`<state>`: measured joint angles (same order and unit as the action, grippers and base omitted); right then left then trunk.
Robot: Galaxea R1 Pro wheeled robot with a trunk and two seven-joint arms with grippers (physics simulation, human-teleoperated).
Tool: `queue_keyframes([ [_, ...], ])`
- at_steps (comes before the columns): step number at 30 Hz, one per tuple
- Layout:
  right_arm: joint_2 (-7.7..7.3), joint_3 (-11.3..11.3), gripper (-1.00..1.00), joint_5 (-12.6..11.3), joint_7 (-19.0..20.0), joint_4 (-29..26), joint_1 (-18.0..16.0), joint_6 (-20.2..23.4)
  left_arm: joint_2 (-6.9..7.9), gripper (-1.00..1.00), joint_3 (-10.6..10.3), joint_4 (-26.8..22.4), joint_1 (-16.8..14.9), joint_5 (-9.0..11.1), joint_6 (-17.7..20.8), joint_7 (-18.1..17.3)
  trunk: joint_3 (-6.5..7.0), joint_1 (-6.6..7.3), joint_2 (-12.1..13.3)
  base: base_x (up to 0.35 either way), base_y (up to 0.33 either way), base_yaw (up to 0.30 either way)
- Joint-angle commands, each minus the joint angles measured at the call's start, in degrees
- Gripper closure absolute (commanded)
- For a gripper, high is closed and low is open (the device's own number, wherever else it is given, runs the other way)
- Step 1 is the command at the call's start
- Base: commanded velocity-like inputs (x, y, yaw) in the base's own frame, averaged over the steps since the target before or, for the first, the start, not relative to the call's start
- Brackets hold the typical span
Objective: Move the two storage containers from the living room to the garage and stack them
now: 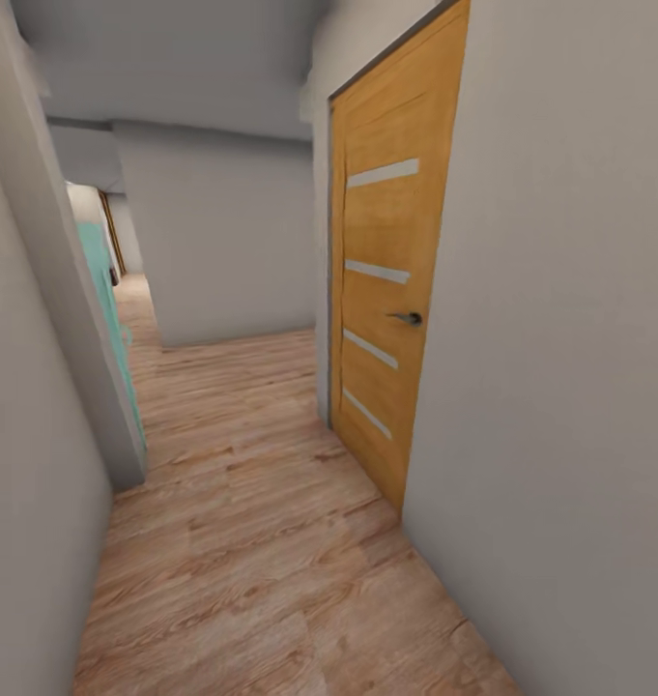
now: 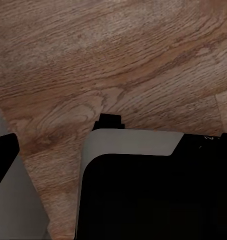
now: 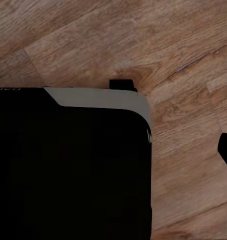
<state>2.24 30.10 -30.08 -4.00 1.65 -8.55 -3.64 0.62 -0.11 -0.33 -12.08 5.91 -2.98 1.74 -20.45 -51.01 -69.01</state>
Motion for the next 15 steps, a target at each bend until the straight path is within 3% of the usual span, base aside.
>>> queue_keyframes([
  [1, 0.05, 0.48, -1.0, -0.52, -0.04, 0.18, -0.06, -0.31, -0.01, -1.0, -0.07, 0.07, -0.05, 0.59, -0.19, 0.02, -0.06, -0.03, -0.03, 0.315, 0.0, 0.204],
  [15, 0.0, 0.4, -1.0, -0.6, -0.04, 0.19, -0.06, -0.31, -0.01, -1.0, -0.07, 0.07, -0.05, 0.6, -0.19, 0.02, -0.06, -0.03, -0.03, 0.315, 0.0, 0.028],
])
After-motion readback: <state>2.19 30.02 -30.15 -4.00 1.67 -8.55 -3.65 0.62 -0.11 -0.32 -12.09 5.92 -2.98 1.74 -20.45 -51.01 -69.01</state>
